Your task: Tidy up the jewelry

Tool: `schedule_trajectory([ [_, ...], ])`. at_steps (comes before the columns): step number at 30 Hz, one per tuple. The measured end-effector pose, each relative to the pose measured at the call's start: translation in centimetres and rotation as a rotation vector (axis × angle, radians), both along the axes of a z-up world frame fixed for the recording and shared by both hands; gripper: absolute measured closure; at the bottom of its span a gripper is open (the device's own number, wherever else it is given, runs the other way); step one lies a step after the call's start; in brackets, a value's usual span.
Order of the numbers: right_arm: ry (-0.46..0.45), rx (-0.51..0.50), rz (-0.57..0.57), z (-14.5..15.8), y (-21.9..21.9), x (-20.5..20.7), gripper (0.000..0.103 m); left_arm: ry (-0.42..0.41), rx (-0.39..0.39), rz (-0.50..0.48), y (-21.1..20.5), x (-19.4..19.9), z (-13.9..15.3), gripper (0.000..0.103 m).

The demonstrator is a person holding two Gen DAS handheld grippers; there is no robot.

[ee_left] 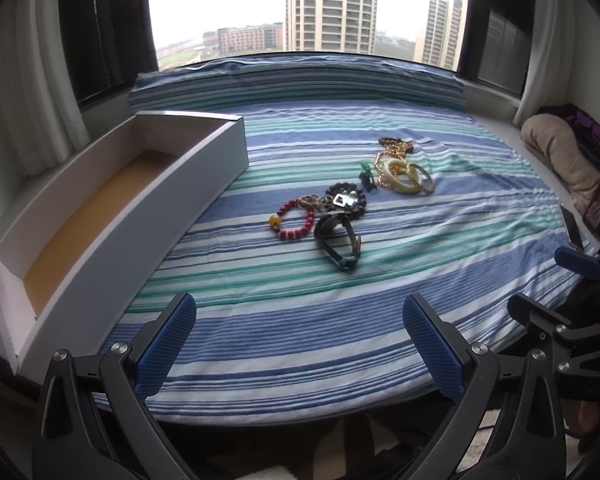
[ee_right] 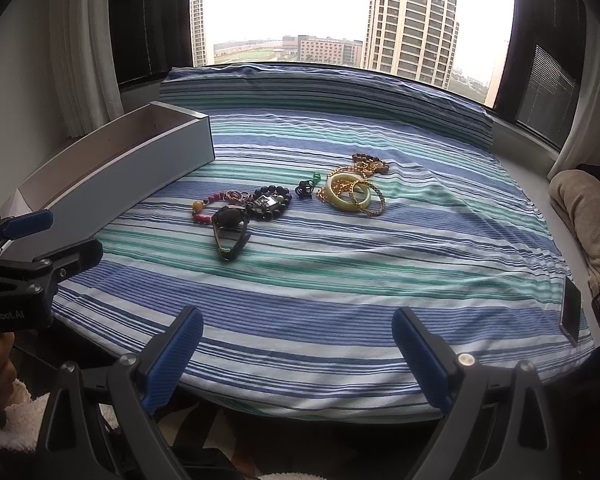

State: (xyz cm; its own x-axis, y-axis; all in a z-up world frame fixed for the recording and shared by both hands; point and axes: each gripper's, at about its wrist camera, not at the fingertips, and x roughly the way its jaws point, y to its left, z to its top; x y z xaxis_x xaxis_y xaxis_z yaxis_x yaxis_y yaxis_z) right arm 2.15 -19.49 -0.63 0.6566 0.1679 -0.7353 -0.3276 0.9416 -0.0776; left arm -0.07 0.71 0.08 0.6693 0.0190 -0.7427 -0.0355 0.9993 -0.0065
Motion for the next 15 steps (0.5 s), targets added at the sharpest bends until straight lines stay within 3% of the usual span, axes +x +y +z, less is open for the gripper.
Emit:
schedule_trajectory([
  [15, 0.03, 0.027, 0.015, -0.6, -0.1, 0.3, 0.006, 0.067, -0.076, -0.019, 0.7, 0.7, -1.5, 0.0],
])
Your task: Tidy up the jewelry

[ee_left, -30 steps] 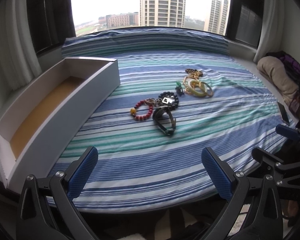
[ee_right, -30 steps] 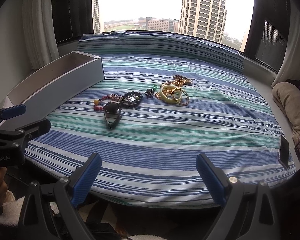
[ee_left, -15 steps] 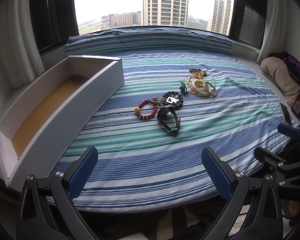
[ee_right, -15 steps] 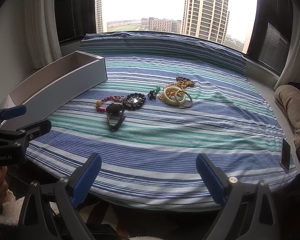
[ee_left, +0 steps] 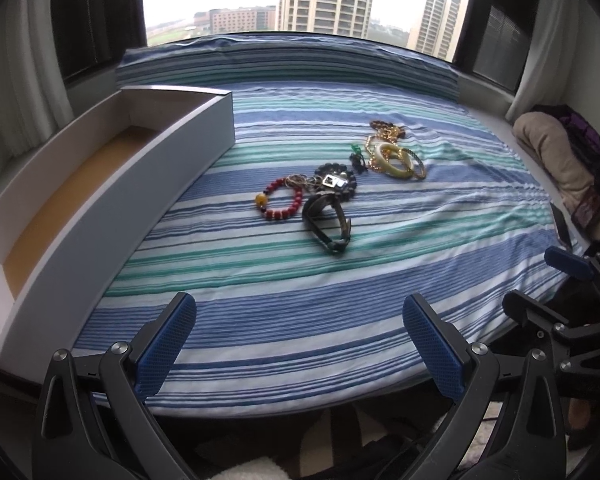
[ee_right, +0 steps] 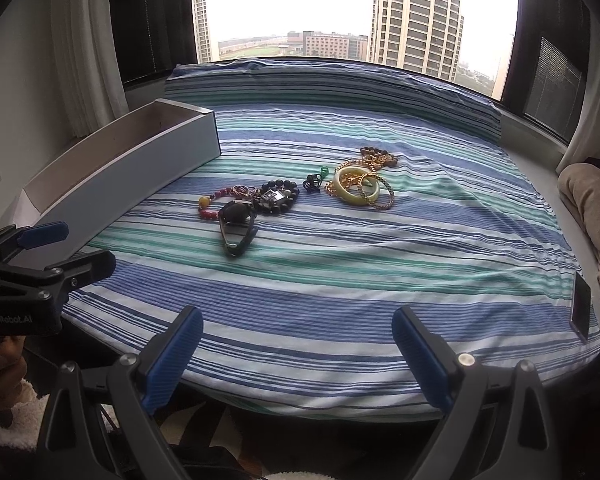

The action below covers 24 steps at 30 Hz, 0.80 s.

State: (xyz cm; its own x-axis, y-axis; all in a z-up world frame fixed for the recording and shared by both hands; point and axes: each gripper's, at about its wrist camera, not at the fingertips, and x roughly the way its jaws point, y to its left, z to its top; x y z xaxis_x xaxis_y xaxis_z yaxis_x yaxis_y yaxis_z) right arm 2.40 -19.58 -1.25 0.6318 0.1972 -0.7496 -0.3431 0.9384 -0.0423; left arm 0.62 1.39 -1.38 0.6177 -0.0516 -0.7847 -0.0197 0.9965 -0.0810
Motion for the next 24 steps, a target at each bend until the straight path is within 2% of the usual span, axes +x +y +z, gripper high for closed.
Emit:
schedule_trajectory([
  [12, 0.056, 0.052, -0.006, -0.9, -0.6, 0.9, 0.006, 0.014, -0.015, 0.039, 1.1, 0.1, -0.5, 0.0],
  [18, 0.147, 0.08, 0.083, -2.4, 0.5, 1.9, 0.006, 0.017, -0.018, 0.054, 1.4, 0.0, -0.6, 0.0],
  [21, 0.151, 0.075, 0.117, -2.6, 1.4, 4.0, 0.007, 0.003, -0.008, 0.064, 1.7, -0.1, -0.3, 0.0],
  [23, 0.126, 0.023, 0.141, -2.9, 2.6, 5.8, 0.024, 0.0, -0.001, 0.071, 2.0, -0.2, -0.2, 0.0],
  [24, 0.124, 0.008, 0.152, -3.3, 3.2, 6.8, 0.038, -0.001, 0.004, 0.077, 2.1, -0.1, -0.2, 0.0],
])
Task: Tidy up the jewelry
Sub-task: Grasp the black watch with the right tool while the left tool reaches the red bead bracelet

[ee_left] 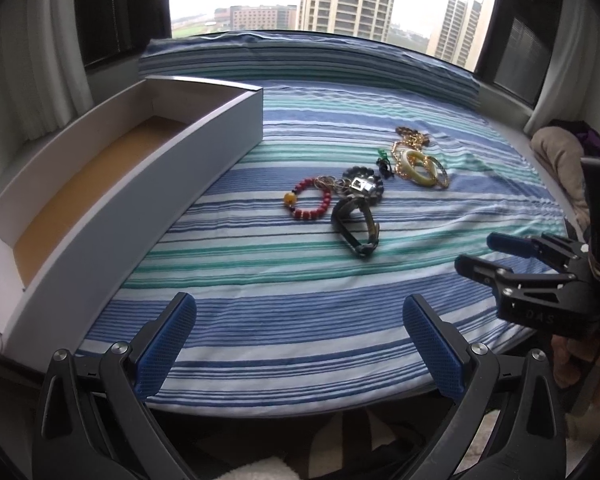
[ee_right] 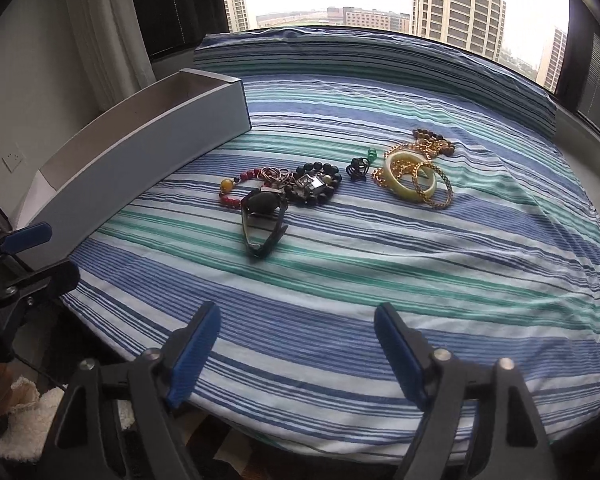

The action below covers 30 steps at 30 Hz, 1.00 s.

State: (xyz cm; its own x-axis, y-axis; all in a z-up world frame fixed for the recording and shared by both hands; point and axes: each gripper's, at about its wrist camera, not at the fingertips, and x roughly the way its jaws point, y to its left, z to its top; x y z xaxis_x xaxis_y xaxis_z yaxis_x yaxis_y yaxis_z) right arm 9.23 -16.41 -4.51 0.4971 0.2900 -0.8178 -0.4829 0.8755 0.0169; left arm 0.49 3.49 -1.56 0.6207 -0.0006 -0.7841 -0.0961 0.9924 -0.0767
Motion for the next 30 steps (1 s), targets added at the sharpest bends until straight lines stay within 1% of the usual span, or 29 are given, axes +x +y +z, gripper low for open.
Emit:
schedule_trajectory([
  [1, 0.017, -0.001, 0.005, -0.5, 0.6, 1.2, 0.047, -0.001, 0.005, 0.006, 0.2, 0.0, 0.0, 0.0],
  [4, 0.098, 0.073, 0.002, -2.0, 1.8, 4.7, 0.049, -0.001, 0.014, 0.026, 0.9, 0.1, -0.2, 0.0],
  [5, 0.108, 0.086, 0.002, -2.5, 2.3, 5.5, 0.051, 0.001, 0.017, 0.033, 1.1, 0.2, -0.4, 0.0],
  [7, 0.118, 0.09, 0.008, -3.7, 3.5, 6.9, 0.062, 0.015, 0.024, 0.05, 1.7, 0.7, -1.1, 0.0],
  [8, 0.135, 0.091, 0.002, -4.3, 4.0, 7.7, 0.064, 0.024, 0.028, 0.059, 2.0, 1.0, -1.5, 0.0],
  [10, 0.177, 0.108, 0.001, -5.5, 4.9, 8.7, 0.065, 0.042, 0.035, 0.073, 2.6, 1.6, -2.4, 0.0],
  [14, 0.18, 0.075, -0.003, -6.9, 6.3, 9.9, 0.065, 0.062, 0.054, 0.081, 3.6, 2.6, -3.6, 0.0],
  [15, 0.184, 0.068, -0.009, -7.3, 6.4, 10.3, 0.068, 0.068, 0.056, 0.078, 3.7, 2.9, -3.8, 0.0],
  [16, 0.19, 0.063, -0.014, -7.6, 6.6, 10.7, 0.073, 0.074, 0.059, 0.076, 3.9, 3.3, -4.1, 0.0],
  [18, 0.209, 0.059, -0.015, -8.3, 6.8, 11.1, 0.076, 0.08, 0.062, 0.07, 4.1, 3.9, -4.4, 0.0],
  [20, 0.192, 0.047, -0.004, -8.3, 7.0, 11.0, 0.082, 0.083, 0.059, 0.059, 4.2, 4.8, -4.7, 0.0],
  [23, 0.182, 0.05, 0.005, -8.1, 6.8, 10.8, 0.087, 0.074, 0.053, 0.036, 4.3, 6.5, -4.8, 0.0],
  [24, 0.176, 0.056, 0.001, -7.9, 6.5, 10.7, 0.092, 0.064, 0.047, 0.026, 4.3, 7.3, -4.8, 0.0],
  [28, 0.157, 0.086, -0.009, -6.4, 4.8, 9.2, 0.092, 0.038, -0.007, -0.028, 4.0, 11.3, -5.0, 0.001],
  [29, 0.151, 0.092, -0.012, -6.1, 4.2, 8.6, 0.092, 0.035, -0.013, -0.045, 3.7, 12.5, -5.3, 0.001],
  [30, 0.148, 0.099, -0.017, -5.8, 3.7, 8.0, 0.092, 0.038, -0.003, -0.061, 3.3, 13.7, -5.7, 0.002],
])
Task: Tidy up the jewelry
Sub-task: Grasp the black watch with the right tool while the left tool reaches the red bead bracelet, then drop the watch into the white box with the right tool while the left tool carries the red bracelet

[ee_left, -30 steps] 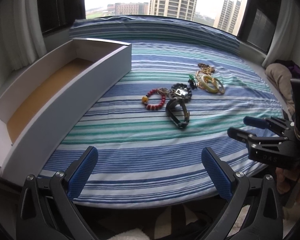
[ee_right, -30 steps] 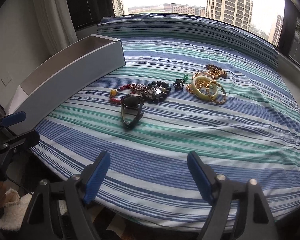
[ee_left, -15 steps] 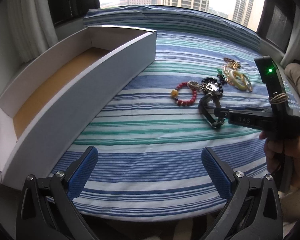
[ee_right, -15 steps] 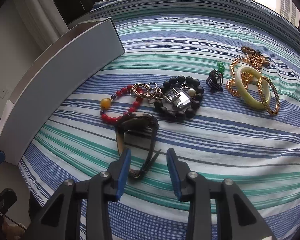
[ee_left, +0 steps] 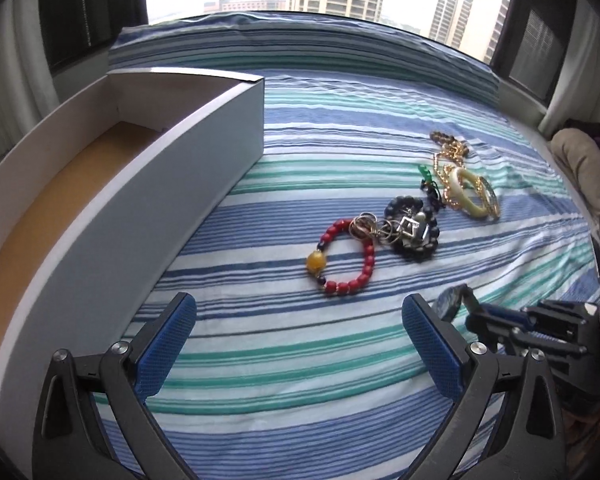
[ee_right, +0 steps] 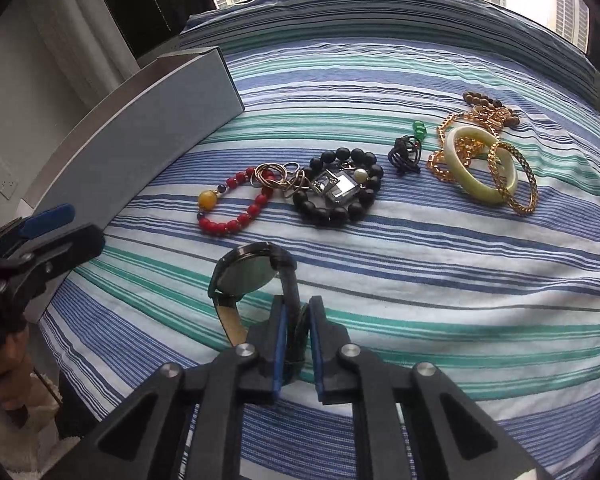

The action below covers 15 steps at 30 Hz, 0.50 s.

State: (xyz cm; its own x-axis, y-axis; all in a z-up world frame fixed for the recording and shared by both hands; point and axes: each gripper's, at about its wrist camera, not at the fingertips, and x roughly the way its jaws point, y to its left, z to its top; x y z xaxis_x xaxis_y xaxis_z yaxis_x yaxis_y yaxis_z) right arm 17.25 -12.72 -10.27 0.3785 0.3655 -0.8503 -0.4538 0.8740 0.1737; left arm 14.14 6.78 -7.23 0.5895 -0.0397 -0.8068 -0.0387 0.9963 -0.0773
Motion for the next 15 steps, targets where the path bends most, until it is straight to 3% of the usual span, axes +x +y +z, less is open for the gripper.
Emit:
schedule_trajectory([
  [1, -0.001, 0.007, -0.006, 0.2, -0.6, -0.6, 0.092, 0.005, 0.021, -0.017, -0.5, 1.1, -0.6, 0.006],
  [4, 0.006, 0.025, -0.034, 0.5, -2.6, -2.2, 0.092, 0.072, 0.071, -0.07, -1.6, 4.1, -3.0, 0.034],
  [9, 0.022, 0.054, -0.076, 0.6, -5.4, -4.3, 0.092, 0.146, 0.073, -0.089, -1.7, 6.0, -5.9, 0.046],
  [10, 0.02, 0.058, -0.081, 0.6, -6.0, -4.7, 0.092, 0.121, 0.078, -0.094, -1.8, 5.8, -5.8, 0.05],
  [12, 0.018, 0.062, -0.088, 0.7, -6.4, -5.0, 0.092, 0.104, 0.073, -0.118, -2.1, 5.6, -5.7, 0.086],
  [15, 0.013, 0.065, -0.099, 0.8, -6.7, -5.1, 0.092, 0.118, 0.028, -0.101, -1.6, 4.9, -5.3, 0.088],
])
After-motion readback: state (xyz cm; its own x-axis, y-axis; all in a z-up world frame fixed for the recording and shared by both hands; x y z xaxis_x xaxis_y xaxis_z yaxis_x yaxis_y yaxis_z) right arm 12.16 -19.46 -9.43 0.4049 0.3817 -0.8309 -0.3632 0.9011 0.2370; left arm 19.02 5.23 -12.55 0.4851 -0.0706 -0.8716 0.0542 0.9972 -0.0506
